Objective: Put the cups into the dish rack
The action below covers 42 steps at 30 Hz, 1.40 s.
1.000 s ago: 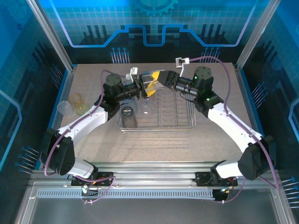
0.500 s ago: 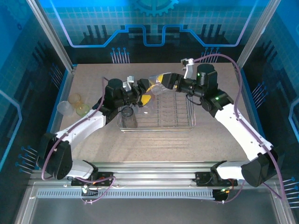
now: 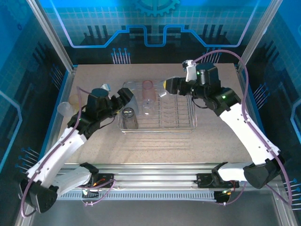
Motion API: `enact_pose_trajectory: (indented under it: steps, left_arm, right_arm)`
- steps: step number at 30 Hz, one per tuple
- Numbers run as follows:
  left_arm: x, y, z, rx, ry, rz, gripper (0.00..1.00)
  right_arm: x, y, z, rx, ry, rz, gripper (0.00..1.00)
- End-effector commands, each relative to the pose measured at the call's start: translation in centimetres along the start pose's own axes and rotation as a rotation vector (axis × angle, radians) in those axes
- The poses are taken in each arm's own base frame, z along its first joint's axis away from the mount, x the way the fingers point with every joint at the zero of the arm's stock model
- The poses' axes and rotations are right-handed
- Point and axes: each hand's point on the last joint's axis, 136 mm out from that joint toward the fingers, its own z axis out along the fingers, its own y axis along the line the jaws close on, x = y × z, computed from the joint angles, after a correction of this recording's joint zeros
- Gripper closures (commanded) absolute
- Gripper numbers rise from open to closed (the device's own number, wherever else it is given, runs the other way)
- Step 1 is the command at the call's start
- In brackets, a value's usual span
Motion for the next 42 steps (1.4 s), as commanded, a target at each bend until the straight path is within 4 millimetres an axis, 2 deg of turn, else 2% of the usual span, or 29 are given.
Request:
enact_pose_trajectory:
  steps: [1, 4, 9, 13, 17, 24, 27, 30, 37, 42]
  left_arm:
    - [-3.1, 3.4, -3.4, -0.202, -0.136, 0.235, 0.01]
    - [-4.2, 4.3, -5.3, -0.265, -0.170, 0.356, 0.01]
    - [-4.2, 6.8, -6.7, -0.386, -0.140, 0.491, 0.01]
    - [-4.0, 8.5, -7.5, -0.455, -0.130, 0.521, 0.01]
    - [-4.5, 9.5, -8.6, -0.480, -0.193, 0.499, 0.01]
    - [-5.5, 9.6, -9.8, -0.458, -0.300, 0.498, 0.01]
    - [-5.5, 9.6, -9.8, -0.451, -0.305, 0.506, 0.01]
    - [-5.4, 9.6, -9.7, -0.449, -0.298, 0.510, 0.01]
    - [-5.4, 9.5, -9.5, -0.446, -0.292, 0.511, 0.01]
    - [-5.1, 9.7, -8.9, -0.444, -0.274, 0.504, 0.00]
  right_arm:
    - [1.4, 0.4, 0.4, 0.065, 0.070, -0.116, 0.77]
    - [2.9, 1.1, 1.5, 0.077, 0.117, -0.168, 0.76]
    - [5.5, 2.5, 3.7, 0.083, 0.191, -0.230, 0.76]
    - [7.8, 3.2, 5.3, 0.109, 0.237, -0.285, 0.76]
    - [10.1, 3.3, 6.6, 0.144, 0.273, -0.324, 0.76]
    - [13.5, 3.3, 8.3, 0.175, 0.333, -0.360, 0.76]
    - [14.2, 2.9, 9.1, 0.192, 0.342, -0.367, 0.76]
    - [14.7, 2.2, 9.9, 0.225, 0.345, -0.376, 0.71]
    - [15.8, 1.1, 11.7, 0.275, 0.349, -0.350, 0.72]
    - [17.4, 0.7, 13.0, 0.298, 0.378, -0.337, 0.72]
